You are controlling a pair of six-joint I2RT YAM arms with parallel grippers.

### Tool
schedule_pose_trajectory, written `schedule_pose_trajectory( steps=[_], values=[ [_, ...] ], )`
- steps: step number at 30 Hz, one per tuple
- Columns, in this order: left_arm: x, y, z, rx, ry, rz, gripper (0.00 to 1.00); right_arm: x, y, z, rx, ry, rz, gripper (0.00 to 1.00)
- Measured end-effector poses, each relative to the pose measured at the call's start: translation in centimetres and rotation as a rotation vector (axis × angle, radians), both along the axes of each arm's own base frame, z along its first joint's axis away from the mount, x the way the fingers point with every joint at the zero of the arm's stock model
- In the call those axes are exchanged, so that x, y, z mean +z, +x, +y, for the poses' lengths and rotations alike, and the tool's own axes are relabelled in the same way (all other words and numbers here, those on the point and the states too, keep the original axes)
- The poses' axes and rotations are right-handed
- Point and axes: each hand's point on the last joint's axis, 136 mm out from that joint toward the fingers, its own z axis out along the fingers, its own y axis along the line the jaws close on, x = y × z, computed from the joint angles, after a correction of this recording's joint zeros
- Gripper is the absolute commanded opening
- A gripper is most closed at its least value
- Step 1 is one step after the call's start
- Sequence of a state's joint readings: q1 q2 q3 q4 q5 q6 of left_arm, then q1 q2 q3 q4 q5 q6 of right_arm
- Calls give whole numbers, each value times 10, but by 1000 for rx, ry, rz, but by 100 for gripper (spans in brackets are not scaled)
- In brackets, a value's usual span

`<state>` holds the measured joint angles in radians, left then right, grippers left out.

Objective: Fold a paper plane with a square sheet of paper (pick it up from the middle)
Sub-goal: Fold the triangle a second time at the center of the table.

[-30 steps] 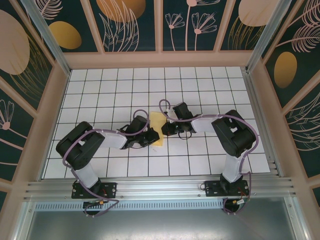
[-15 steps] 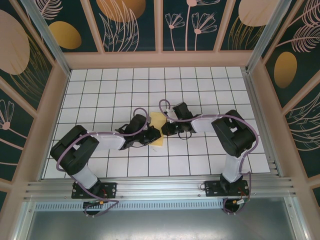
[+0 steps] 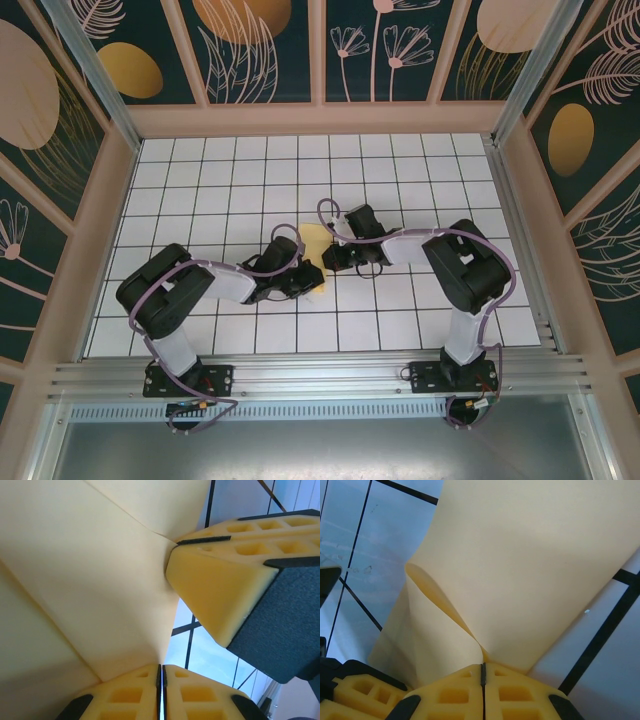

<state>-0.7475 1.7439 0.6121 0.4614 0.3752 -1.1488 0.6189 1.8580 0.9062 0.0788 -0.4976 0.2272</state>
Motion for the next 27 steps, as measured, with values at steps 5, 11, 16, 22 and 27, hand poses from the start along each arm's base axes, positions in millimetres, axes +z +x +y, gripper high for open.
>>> schedule_pose_trajectory(
  steps=[5,11,16,22,27],
  values=[
    [5,0,-1,3,-18,-7,16,0,0,0,0,0,-1,9],
    [27,2,-3,2,-55,-47,15,0,0,0,0,0,0,9],
    [24,-1,-2,-4,-52,-38,14,0,1,0,-9,2,8,9],
    [12,-12,-7,-35,-33,-9,14,-1,0,1,-10,3,10,9],
    [-1,-16,-7,-42,-9,18,13,0,1,1,-10,3,9,9]
  ],
)
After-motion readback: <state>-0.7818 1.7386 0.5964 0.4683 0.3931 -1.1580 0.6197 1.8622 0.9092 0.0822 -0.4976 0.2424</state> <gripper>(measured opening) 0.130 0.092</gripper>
